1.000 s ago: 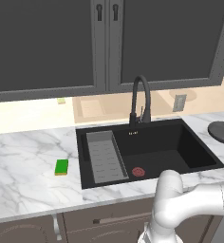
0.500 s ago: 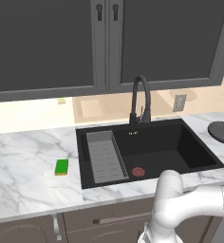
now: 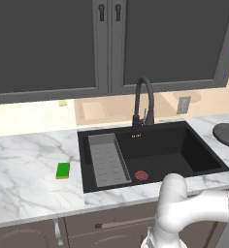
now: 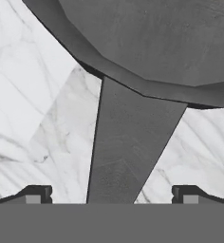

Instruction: Pick the pan and sponge and place them into the sink. Then turn on the water.

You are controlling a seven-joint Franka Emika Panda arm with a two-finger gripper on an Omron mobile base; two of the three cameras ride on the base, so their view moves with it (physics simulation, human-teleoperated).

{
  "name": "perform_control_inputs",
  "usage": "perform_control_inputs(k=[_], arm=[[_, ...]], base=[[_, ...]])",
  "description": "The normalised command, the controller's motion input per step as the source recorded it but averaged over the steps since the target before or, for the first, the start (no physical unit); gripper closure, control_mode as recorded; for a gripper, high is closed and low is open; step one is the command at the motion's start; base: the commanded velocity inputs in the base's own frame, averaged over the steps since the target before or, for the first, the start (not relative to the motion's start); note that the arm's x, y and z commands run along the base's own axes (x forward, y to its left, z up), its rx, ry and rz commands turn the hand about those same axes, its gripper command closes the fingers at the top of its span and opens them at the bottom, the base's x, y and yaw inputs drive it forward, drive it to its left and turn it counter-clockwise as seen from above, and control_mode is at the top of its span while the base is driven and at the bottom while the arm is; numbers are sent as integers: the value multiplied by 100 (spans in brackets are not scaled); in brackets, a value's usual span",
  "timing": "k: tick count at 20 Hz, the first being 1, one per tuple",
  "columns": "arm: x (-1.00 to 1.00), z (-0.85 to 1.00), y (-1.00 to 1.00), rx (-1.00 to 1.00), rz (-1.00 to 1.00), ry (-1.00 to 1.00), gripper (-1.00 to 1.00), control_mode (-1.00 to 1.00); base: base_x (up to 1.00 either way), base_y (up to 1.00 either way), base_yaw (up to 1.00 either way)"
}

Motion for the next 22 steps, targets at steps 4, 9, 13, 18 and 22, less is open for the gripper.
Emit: perform_control_inputs(k=[4, 9, 13, 18, 22], arm=[[0, -11, 0, 0, 0, 0, -100, -100], [0, -5, 0, 0, 0, 0, -100, -100], [0, -1, 0, 0, 0, 1, -100, -100], [0, -1, 0, 0, 0, 2, -100, -100], [0, -1, 0, 0, 0, 2, 100, -100]], base=[[0, 0, 0], [0, 0, 0], [0, 0, 0], [0, 0, 0], [0, 0, 0]])
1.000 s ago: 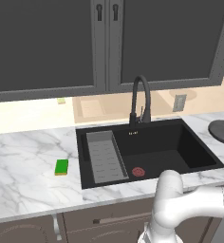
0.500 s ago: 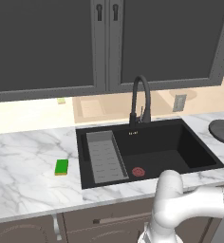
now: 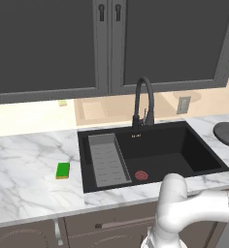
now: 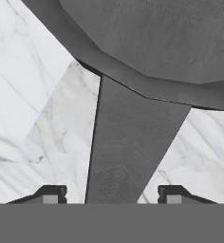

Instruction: Pick the pan and sponge and place them into the sink. Then turn on the water.

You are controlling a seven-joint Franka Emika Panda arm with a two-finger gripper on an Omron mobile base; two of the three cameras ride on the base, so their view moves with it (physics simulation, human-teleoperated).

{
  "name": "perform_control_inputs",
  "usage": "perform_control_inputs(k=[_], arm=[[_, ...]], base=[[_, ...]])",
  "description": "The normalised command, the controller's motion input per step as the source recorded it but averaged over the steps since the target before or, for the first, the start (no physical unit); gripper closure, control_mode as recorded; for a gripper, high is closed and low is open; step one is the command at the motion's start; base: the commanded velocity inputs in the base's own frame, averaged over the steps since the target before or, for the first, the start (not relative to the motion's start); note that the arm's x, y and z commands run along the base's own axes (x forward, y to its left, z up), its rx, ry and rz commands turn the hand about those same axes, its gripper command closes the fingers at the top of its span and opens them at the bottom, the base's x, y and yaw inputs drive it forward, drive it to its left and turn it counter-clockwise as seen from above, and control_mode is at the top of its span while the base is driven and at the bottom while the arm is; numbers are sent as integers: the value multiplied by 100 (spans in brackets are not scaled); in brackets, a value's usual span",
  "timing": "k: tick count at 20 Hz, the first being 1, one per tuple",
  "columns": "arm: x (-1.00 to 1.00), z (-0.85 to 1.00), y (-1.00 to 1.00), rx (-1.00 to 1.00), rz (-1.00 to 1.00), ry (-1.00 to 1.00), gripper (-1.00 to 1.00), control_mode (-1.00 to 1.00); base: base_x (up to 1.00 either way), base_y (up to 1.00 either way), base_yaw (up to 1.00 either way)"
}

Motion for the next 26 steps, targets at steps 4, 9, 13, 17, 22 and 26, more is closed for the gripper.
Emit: perform_control_inputs(k=[4, 9, 13, 17, 22, 26], arm=[[0, 0, 0, 0, 0, 3, 100, -100], [0, 0, 0, 0, 0, 2, 100, -100], [0, 0, 0, 0, 0, -2, 100, -100], [0, 14, 0, 0, 0, -4, 100, -100], [0, 30, 0, 0, 0, -1, 100, -100], [0, 35, 5, 0, 0, 0, 100, -100]], base=[[0, 0, 0], [0, 0, 0], [0, 0, 0], [0, 0, 0], [0, 0, 0], [0, 0, 0]])
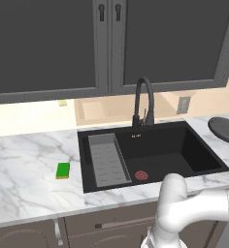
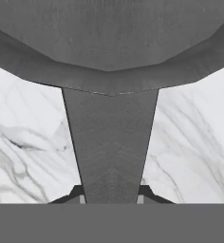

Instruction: Pick the pan and sponge and place them into the sink. Then turn on the water.

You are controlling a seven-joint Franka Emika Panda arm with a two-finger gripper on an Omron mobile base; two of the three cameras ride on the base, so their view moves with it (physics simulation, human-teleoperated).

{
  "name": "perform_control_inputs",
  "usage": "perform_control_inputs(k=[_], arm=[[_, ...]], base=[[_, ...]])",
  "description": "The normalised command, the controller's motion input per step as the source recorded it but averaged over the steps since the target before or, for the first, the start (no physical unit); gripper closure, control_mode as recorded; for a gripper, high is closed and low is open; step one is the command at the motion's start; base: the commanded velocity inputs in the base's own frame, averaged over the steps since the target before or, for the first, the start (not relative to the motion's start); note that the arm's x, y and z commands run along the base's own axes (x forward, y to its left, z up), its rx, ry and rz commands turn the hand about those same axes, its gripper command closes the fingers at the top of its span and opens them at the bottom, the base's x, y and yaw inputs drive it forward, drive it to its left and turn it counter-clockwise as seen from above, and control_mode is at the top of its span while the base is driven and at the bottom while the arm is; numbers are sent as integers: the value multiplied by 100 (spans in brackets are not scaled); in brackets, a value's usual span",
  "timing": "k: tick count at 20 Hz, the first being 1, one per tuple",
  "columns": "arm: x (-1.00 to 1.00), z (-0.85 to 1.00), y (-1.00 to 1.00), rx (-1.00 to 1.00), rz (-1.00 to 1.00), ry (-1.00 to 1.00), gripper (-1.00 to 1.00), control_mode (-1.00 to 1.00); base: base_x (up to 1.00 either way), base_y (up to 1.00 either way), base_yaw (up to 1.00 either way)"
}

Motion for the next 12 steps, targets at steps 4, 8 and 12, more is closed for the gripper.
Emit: perform_control_inputs(k=[4, 8, 12], arm=[[0, 20, 10, 0, 0, 0, 100, -100], [-10, 7, 22, -3, 0, 0, 100, -100], [-17, 0, 36, -4, 0, 0, 100, -100]], base=[[0, 0, 0], [0, 0, 0], [0, 0, 0]])
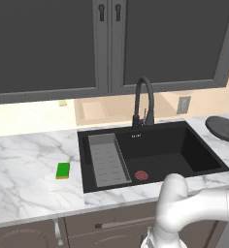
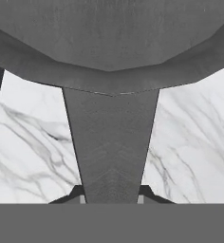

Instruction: Pick the pan and sponge and place them into the sink. Then turn on the water.

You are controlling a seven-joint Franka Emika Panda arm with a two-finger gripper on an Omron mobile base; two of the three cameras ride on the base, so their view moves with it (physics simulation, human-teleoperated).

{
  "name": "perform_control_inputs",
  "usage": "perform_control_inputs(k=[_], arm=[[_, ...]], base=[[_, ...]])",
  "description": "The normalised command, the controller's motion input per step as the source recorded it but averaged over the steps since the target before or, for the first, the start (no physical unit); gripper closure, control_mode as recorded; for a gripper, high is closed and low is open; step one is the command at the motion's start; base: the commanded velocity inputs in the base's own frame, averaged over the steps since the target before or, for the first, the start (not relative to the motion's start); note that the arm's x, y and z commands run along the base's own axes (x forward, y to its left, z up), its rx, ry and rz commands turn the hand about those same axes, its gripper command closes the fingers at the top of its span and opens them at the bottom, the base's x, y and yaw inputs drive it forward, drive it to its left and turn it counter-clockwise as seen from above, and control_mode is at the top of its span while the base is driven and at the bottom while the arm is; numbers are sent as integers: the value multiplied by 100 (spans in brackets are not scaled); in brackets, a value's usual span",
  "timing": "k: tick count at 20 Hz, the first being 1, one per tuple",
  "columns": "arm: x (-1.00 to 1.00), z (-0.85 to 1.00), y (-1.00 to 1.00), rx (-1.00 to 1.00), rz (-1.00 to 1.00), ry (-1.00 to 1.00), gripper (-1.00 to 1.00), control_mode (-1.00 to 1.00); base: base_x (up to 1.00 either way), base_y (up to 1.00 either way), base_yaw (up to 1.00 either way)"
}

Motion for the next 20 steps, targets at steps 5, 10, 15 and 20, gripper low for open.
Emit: perform_control_inputs(k=[5, 10, 15, 20], arm=[[-28, 2, 48, -5, 0, 0, 100, -100], [-28, 0, 41, -4, 0, 0, 100, -100], [-28, 0, 37, -4, 0, 0, 100, -100], [-25, 0, 37, -4, 0, 0, 100, -100]], base=[[0, 0, 0], [0, 0, 0], [0, 0, 0], [0, 0, 0]])
